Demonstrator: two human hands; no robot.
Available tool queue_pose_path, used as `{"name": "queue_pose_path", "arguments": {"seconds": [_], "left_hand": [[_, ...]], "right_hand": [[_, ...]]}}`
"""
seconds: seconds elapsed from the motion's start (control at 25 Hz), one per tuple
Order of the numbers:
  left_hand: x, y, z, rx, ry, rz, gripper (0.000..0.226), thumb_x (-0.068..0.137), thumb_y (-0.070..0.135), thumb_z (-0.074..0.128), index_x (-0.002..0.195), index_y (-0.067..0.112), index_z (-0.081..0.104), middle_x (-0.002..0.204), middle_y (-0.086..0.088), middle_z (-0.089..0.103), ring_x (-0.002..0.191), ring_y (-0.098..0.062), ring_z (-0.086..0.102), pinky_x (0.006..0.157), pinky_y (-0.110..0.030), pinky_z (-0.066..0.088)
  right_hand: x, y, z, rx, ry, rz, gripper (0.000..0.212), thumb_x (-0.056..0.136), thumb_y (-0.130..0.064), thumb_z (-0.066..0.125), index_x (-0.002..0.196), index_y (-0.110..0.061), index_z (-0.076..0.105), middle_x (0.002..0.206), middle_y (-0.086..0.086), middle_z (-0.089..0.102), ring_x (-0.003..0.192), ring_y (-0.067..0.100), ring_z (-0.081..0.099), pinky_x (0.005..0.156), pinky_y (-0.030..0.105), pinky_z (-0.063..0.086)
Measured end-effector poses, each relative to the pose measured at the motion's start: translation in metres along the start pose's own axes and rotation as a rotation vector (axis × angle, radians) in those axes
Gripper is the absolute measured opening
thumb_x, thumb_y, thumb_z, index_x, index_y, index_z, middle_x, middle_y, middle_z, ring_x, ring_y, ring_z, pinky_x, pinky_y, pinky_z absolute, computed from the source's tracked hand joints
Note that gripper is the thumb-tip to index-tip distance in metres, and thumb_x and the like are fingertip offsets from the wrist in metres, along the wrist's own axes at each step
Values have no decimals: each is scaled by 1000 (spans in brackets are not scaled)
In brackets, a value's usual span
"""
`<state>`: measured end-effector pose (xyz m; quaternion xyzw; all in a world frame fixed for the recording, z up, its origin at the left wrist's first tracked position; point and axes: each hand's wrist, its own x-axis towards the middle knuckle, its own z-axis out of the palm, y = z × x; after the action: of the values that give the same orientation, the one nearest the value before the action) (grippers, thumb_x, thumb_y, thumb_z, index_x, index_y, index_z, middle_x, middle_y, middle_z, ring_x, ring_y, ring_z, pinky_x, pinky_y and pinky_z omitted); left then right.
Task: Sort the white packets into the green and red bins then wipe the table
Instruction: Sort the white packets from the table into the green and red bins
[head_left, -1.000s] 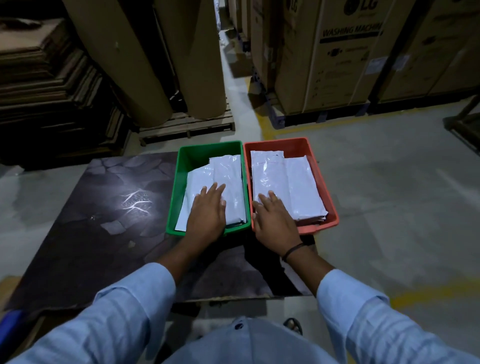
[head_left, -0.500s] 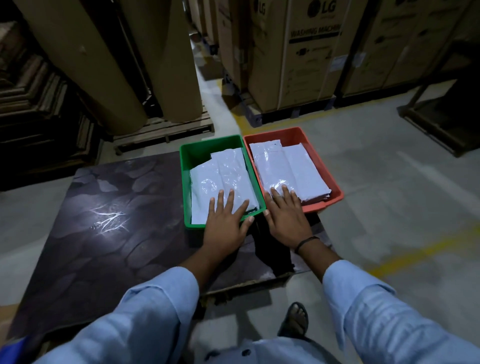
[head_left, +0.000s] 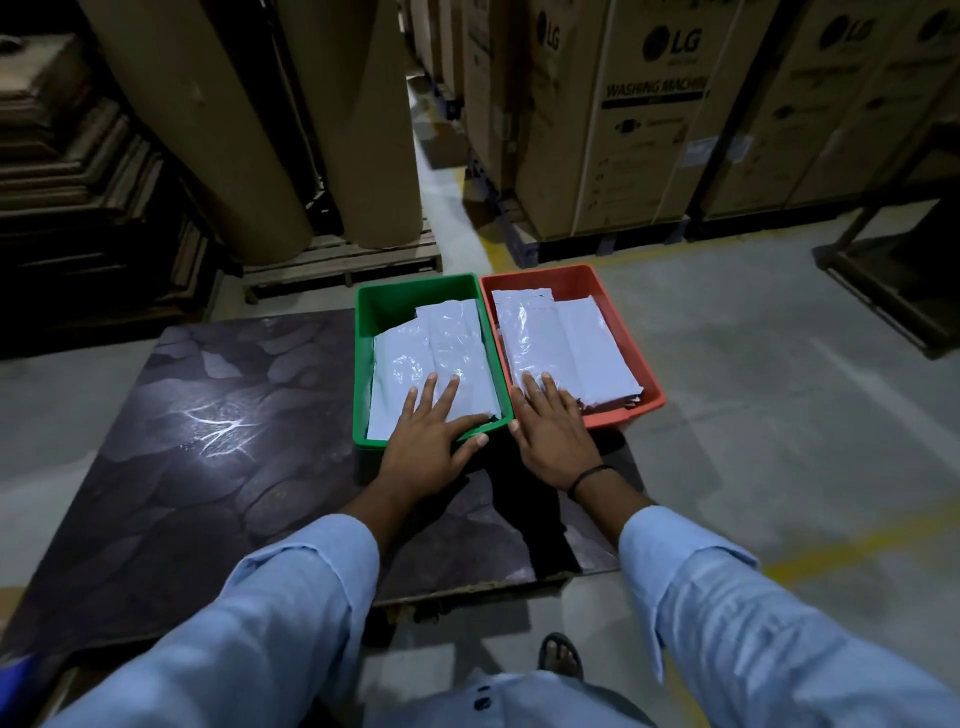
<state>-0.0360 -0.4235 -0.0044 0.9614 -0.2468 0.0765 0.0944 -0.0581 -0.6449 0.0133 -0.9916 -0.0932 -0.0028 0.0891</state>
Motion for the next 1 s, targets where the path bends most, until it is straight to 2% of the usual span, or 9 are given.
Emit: {"name": "queue_pose_path", "arguments": {"seconds": [0.2, 0.52, 0.84, 1.0], "left_hand": [[8, -10, -4, -38, -11, 14, 49, 101, 67, 32, 137, 47, 59, 170, 1, 14, 158, -26, 2, 127, -49, 8], [20, -13, -9, -182, 50, -26, 52, 100, 70, 34, 112, 43, 76, 169, 5, 18, 158, -19, 4, 127, -44, 12], [33, -19, -13, -190, 49, -25, 51, 99, 68, 36, 112, 41, 77, 169, 2, 21, 158, -19, 6, 127, -45, 14], [47, -13, -14, -192, 50, -128, 57, 100, 70, 29, 118, 40, 75, 168, 1, 24, 158, -20, 5, 127, -46, 12]], "right_hand": [[17, 3, 3, 4, -22, -33, 61, 103, -37, 32, 158, -12, 21, 166, 14, 12, 154, 37, 4, 122, 52, 8], [40, 11, -3, 53, -99, -95, 64, 103, -31, 33, 159, -10, 9, 168, 13, 0, 154, 34, -8, 123, 49, -1], [55, 17, -13, 143, -110, -117, 62, 104, -29, 35, 159, -14, 11, 167, 15, 2, 154, 33, -1, 125, 48, 3], [91, 38, -28, 113, -99, -86, 62, 105, -29, 34, 160, -14, 10, 166, 19, 1, 154, 34, 1, 125, 47, 5]]}}
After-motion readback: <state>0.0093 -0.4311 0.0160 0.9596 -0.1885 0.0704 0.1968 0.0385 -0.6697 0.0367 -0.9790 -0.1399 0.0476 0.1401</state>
